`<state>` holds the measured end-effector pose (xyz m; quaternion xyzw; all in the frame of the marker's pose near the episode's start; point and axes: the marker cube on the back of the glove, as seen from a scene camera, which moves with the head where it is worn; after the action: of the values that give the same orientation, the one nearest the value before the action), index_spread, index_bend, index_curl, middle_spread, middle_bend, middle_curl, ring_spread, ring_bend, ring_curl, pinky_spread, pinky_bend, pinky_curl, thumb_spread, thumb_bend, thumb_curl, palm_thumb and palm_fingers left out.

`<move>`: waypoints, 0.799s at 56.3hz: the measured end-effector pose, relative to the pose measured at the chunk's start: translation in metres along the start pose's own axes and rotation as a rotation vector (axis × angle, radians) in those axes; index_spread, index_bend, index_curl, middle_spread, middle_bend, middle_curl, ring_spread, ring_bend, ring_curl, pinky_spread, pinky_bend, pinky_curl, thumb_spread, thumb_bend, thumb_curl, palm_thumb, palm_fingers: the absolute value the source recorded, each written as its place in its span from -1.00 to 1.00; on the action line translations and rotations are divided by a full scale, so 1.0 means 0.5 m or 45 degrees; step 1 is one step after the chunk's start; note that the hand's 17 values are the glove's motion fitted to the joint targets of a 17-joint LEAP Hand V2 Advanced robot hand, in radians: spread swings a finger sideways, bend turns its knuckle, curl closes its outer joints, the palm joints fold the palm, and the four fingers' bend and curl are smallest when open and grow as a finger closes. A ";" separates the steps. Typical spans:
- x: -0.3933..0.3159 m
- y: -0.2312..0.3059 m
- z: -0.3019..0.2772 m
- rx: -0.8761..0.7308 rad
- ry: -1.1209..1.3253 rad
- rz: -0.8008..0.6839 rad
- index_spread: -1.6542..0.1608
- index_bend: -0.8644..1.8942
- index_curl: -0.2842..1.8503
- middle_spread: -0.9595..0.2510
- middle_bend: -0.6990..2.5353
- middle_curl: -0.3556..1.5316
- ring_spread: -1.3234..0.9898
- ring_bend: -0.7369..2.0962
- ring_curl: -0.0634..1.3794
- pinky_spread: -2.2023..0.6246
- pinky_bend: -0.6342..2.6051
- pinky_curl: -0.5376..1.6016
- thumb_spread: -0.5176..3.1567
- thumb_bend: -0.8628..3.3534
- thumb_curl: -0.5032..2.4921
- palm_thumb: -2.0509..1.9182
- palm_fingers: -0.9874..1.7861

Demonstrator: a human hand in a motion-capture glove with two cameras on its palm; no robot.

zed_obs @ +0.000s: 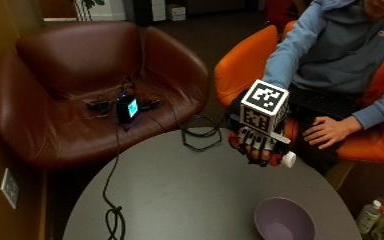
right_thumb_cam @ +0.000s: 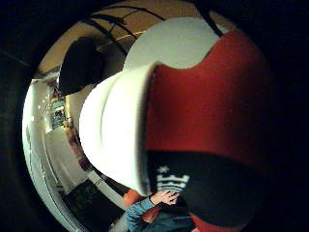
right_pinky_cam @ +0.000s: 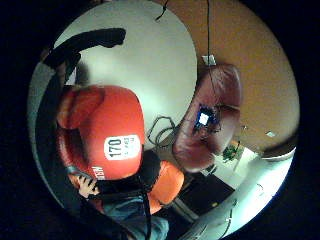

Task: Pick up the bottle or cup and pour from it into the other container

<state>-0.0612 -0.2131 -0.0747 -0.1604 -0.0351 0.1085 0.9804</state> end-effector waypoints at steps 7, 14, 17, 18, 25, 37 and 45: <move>-0.026 -0.004 -0.003 -0.010 0.014 -0.003 0.51 -0.29 -0.43 0.25 -0.37 -0.08 -0.12 -0.24 -0.27 0.31 -0.46 -0.16 -0.71 -0.61 -0.17 0.60 0.51; -0.040 -0.005 0.001 -0.028 0.032 -0.009 0.51 -0.29 -0.43 0.25 -0.37 -0.08 -0.12 -0.24 -0.27 0.31 -0.46 -0.16 -0.71 -0.61 -0.17 0.60 0.51; -0.041 -0.007 0.003 -0.032 0.045 -0.010 0.51 -0.29 -0.43 0.25 -0.37 -0.08 -0.12 -0.24 -0.27 0.31 -0.46 -0.16 -0.71 -0.61 -0.17 0.60 0.51; -0.042 -0.009 0.004 -0.031 0.049 -0.009 0.51 -0.29 -0.43 0.25 -0.37 -0.08 -0.12 -0.24 -0.27 0.31 -0.46 -0.16 -0.71 -0.61 -0.17 0.60 0.51; -0.060 -0.029 0.005 0.003 0.158 0.004 0.51 -0.29 -0.43 0.25 -0.37 -0.08 -0.12 -0.24 -0.27 0.31 -0.46 -0.16 -0.71 -0.61 -0.17 0.60 0.51; -0.115 -0.052 0.012 0.171 0.761 0.011 0.51 -0.29 -0.43 0.25 -0.37 -0.08 -0.12 -0.24 -0.27 0.31 -0.46 -0.15 -0.71 -0.61 -0.17 0.60 0.51; -0.150 -0.062 0.021 0.209 1.000 -0.007 0.51 -0.28 -0.43 0.25 -0.37 -0.08 -0.12 -0.24 -0.27 0.31 -0.46 -0.15 -0.71 -0.61 -0.17 0.59 0.51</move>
<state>-0.1290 -0.2554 -0.0574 -0.1107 0.3507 0.0386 0.9291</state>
